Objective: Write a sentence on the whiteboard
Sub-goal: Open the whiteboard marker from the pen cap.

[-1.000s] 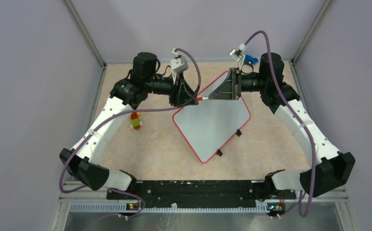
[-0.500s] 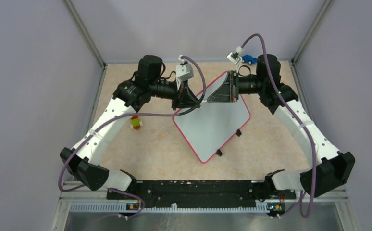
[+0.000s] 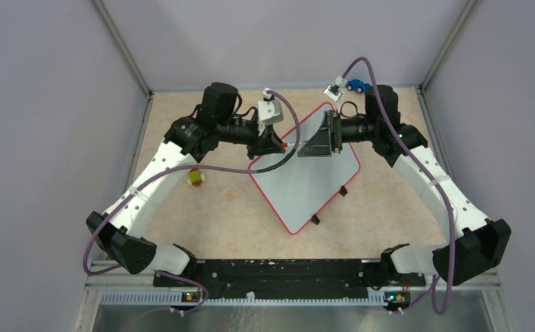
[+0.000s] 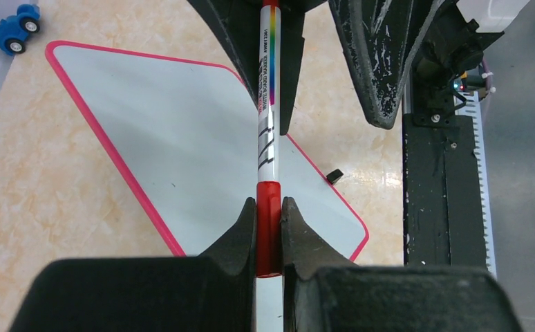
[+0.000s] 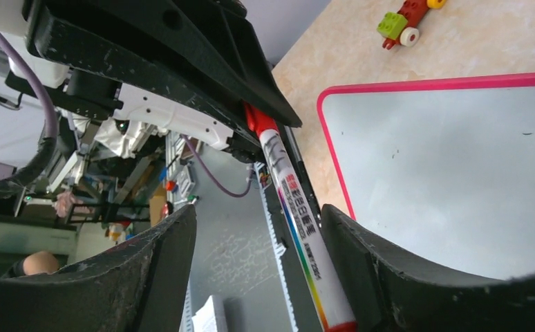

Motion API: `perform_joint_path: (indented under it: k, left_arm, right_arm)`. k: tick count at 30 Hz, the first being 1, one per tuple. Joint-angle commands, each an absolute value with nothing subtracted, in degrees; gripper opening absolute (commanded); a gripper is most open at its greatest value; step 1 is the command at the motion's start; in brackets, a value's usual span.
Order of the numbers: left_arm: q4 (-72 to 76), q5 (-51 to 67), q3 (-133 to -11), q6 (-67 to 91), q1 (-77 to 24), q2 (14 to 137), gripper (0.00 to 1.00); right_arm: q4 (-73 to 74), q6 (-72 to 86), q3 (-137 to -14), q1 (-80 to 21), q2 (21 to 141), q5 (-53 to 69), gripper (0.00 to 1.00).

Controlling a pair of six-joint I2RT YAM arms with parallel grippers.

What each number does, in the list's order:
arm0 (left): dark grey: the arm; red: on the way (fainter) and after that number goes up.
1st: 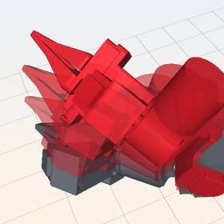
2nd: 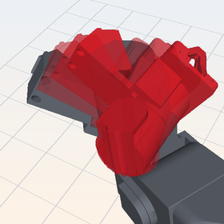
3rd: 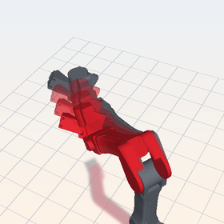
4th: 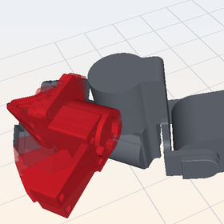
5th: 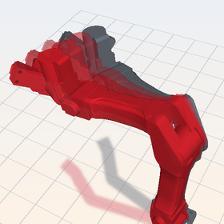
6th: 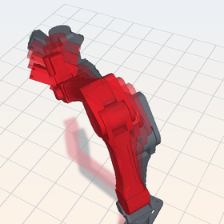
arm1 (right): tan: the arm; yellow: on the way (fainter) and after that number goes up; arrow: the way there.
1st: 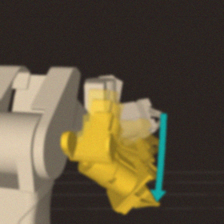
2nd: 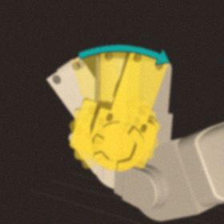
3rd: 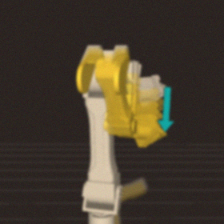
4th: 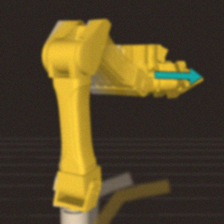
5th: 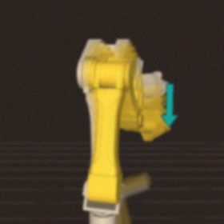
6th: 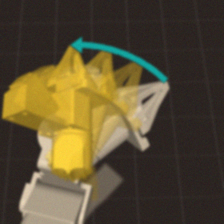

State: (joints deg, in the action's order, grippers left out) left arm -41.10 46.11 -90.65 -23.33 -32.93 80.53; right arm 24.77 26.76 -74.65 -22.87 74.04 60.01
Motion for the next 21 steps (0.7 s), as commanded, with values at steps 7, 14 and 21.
perform_joint_path:
  k: [7,14,21]
  left_arm:
    - [-40.83,43.42,-91.49,-26.10,-34.95,79.45,0.00]
    - [-39.57,44.75,-91.74,-23.11,-35.10,79.28,0.00]
    - [-39.55,45.34,-92.51,-22.29,-35.85,79.94,0.00]
  right_arm:
    - [9.86,36.69,-73.69,-23.12,74.17,70.67,0.56]
    - [13.44,34.64,-74.73,-23.25,74.34,66.30,0.36]
    - [14.59,33.85,-75.05,-23.55,74.48,64.24,0.34]
